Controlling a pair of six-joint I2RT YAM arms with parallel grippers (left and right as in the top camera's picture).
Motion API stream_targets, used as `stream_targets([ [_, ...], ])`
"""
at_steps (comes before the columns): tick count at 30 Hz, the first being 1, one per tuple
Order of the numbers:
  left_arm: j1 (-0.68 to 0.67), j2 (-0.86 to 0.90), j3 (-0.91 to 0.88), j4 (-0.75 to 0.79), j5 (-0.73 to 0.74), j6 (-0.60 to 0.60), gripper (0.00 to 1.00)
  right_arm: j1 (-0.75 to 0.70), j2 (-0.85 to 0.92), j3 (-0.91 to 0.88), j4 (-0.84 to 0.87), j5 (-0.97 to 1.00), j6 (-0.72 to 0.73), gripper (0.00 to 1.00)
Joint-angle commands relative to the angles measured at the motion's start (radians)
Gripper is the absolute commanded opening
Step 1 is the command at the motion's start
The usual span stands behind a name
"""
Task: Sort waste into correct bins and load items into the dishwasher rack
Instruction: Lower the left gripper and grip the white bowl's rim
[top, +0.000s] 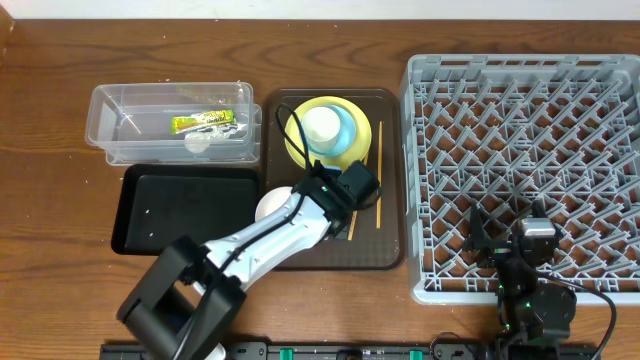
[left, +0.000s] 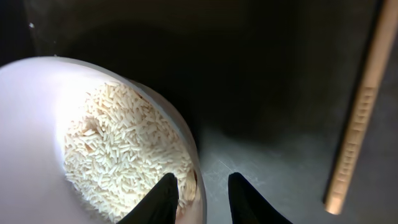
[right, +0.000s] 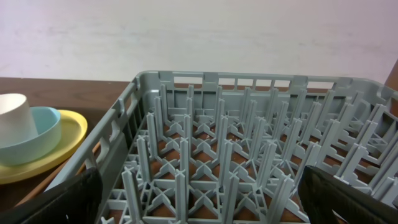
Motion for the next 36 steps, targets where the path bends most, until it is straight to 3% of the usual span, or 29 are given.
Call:
stream_targets([
  [1, -0.005, 0.022, -0.002, 0.0, -0.034, 0.018, 0.3, -0.01, -0.006, -0.002, -0.003, -0.007, 0.01, 0.99],
  [16, -0.005, 0.023, -0.002, 0.005, -0.034, 0.017, 0.29, -0.01, -0.006, -0.002, -0.004, -0.007, 0.01, 0.99],
  [20, -0.005, 0.021, -0.002, 0.013, -0.034, 0.017, 0.23, -0.01, -0.006, -0.002, -0.003, -0.007, 0.01, 0.99],
  [27, -0.005, 0.018, -0.001, 0.015, -0.035, 0.018, 0.22, -0.01, -0.006, -0.002, -0.003, -0.007, 0.01, 0.99],
  [36, -0.005, 0.018, -0.001, 0.014, -0.157, 0.017, 0.19, -0.01, -0.006, -0.002, -0.003, -0.007, 0.01, 0.99],
])
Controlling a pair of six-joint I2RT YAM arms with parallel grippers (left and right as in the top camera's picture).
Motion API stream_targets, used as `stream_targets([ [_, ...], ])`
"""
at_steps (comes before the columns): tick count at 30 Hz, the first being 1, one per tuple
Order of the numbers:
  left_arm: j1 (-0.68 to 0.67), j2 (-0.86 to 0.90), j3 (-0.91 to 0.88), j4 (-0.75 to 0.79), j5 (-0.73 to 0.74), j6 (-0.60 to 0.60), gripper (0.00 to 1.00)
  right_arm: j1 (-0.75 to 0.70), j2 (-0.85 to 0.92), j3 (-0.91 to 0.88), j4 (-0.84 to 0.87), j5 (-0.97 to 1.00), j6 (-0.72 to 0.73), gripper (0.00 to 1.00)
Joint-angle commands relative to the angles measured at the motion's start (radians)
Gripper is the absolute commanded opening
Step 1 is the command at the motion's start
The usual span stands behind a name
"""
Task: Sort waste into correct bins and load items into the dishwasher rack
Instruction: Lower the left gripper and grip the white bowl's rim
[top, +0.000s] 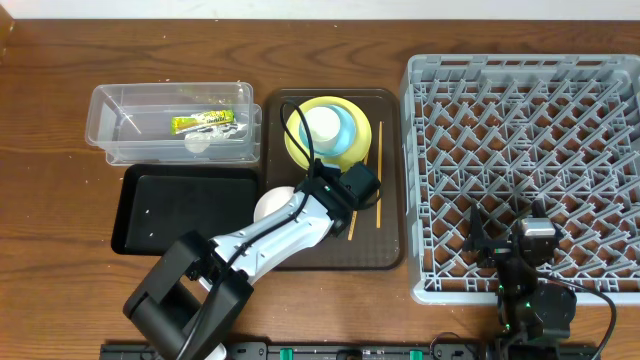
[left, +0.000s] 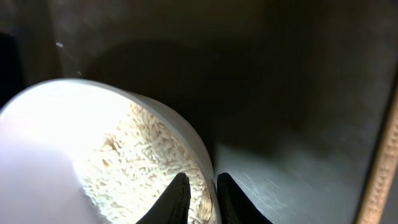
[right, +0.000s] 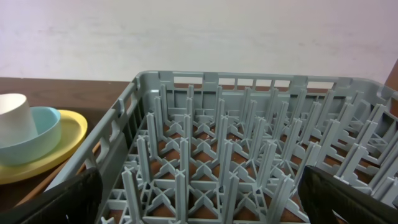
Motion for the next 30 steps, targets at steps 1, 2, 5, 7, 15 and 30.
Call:
stream_targets([
  [1, -0.004, 0.0, -0.001, 0.0, -0.066, 0.002, 0.19, -0.01, -0.006, -0.001, -0.003, -0.007, 0.01, 0.99],
  [2, -0.004, 0.0, -0.001, -0.001, -0.064, 0.002, 0.19, -0.01, -0.006, -0.001, -0.003, -0.007, 0.01, 0.99],
  [5, -0.004, 0.0, -0.001, -0.001, -0.063, 0.002, 0.19, -0.01, -0.006, -0.001, -0.003, -0.007, 0.01, 0.99],
  [7, -0.004, 0.0, -0.001, 0.0, -0.063, 0.002, 0.19, -0.01, -0.006, -0.001, -0.003, -0.007, 0.01, 0.99],
  [15, -0.004, 0.0, -0.001, -0.002, -0.063, 0.002, 0.19, -0.01, -0.006, -0.001, -0.003, -0.007, 0.01, 0.99],
  [30, -0.004, 0.0, -0.001, -0.006, -0.011, 0.002, 0.24, -0.01, -0.006, -0.001, -0.003, -0.007, 0.01, 0.99],
])
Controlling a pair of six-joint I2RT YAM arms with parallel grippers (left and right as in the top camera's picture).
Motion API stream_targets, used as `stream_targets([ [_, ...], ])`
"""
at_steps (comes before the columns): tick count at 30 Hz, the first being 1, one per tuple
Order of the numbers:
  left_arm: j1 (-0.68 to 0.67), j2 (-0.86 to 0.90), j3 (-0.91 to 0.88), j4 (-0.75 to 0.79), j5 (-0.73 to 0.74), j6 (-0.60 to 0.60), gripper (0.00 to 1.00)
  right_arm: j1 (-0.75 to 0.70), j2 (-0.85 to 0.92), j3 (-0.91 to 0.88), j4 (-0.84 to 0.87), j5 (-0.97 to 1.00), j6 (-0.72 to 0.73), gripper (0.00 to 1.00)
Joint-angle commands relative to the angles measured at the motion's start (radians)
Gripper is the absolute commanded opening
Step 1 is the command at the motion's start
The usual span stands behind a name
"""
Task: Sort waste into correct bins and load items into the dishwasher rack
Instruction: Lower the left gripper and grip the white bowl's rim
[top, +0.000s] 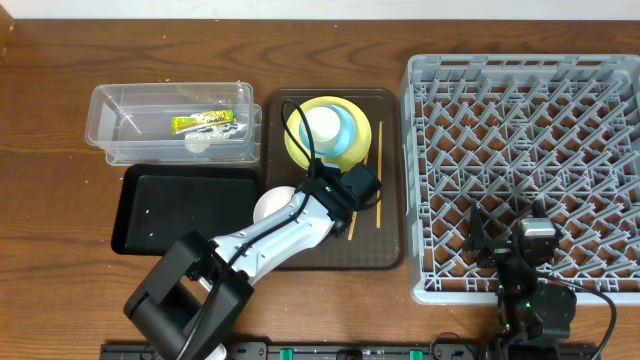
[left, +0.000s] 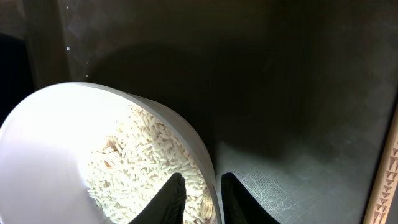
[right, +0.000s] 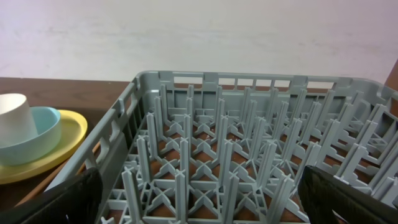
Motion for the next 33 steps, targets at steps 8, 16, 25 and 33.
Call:
stream_targets([
  [8, 0.0, -0.015, -0.001, -0.005, -0.006, 0.0, 0.24, -0.01, -0.006, -0.001, -0.003, -0.007, 0.01, 0.99],
  [16, 0.0, -0.043, 0.0, -0.006, -0.006, 0.0, 0.24, -0.01, -0.006, -0.001, -0.003, -0.007, 0.01, 0.99],
  [25, 0.0, -0.043, -0.002, -0.02, 0.024, -0.005, 0.23, -0.01, -0.006, -0.001, -0.003, -0.007, 0.01, 0.99],
  [33, 0.0, -0.037, -0.003, -0.009, 0.102, -0.027, 0.23, -0.01, -0.006, -0.001, -0.003, -0.007, 0.01, 0.99],
])
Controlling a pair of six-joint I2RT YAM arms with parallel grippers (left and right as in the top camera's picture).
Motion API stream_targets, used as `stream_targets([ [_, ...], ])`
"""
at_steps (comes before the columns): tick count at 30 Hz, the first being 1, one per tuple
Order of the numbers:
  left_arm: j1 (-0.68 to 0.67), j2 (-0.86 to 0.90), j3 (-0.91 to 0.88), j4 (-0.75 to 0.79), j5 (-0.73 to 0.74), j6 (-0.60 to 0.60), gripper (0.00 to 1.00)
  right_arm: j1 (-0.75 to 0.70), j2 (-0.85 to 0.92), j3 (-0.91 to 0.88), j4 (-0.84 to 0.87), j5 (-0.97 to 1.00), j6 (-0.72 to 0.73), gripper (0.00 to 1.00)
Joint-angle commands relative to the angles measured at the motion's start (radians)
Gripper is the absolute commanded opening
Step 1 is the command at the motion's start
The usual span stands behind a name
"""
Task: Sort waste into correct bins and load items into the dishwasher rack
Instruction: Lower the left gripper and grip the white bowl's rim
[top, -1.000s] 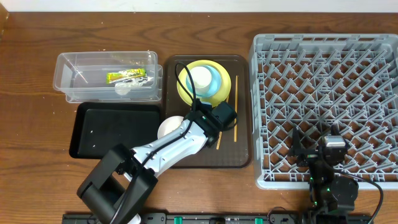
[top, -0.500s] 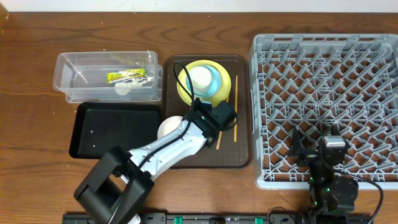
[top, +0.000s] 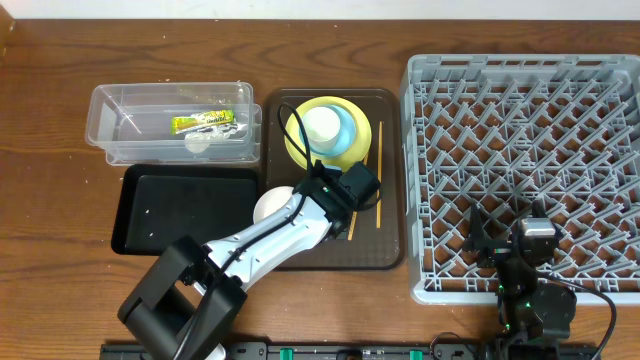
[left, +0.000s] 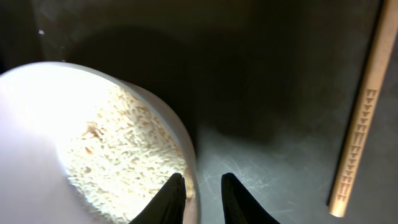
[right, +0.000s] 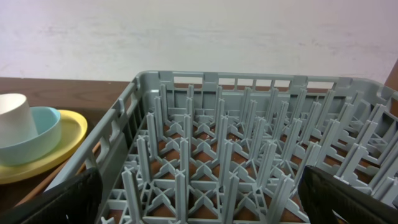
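Note:
A white bowl of rice (top: 272, 205) sits at the left edge of the brown tray (top: 385, 250). My left gripper (top: 300, 198) reaches to its right rim. In the left wrist view the gripper (left: 200, 190) is open and straddles the bowl (left: 74, 137): one finger is over the rice, the other outside, with bare tray showing beside the rim. A wooden chopstick (left: 357, 124) lies to the right. My right gripper (right: 199, 199) hangs wide open and empty over the grey rack (right: 211, 149), at the rack's front (top: 515, 228).
A yellow plate (top: 295, 145) holding a blue bowl (top: 350, 135) and a white cup (top: 322, 125) is at the tray's back. A black bin (top: 185, 210) and a clear bin (top: 170, 125) with a green wrapper (top: 205, 122) stand left. The rack (top: 530, 150) fills the right.
The left wrist view has shifted a little, so the bowl shows further left and the chopstick is in full view. The finger gap looks the same. The right arm has not moved.
My left gripper first straddled the bowl's rim with a wide gap. Then its fingers stood close together on the rim. A second later they were apart again, and they remain so. The bowl stays at the tray's left edge and the right gripper stays over the rack.

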Motion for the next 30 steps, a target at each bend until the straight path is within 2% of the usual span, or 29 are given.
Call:
stream_targets([
  [1, 0.0, -0.008, -0.003, 0.007, 0.021, -0.016, 0.23, -0.01, -0.006, -0.002, -0.003, -0.007, 0.01, 0.99],
  [13, 0.0, -0.005, -0.004, 0.021, -0.063, -0.016, 0.23, -0.01, -0.006, -0.002, -0.003, -0.007, 0.01, 0.99],
  [30, 0.0, 0.0, -0.016, 0.023, -0.064, -0.016, 0.23, -0.01, -0.006, -0.002, -0.003, -0.007, 0.01, 0.99],
])
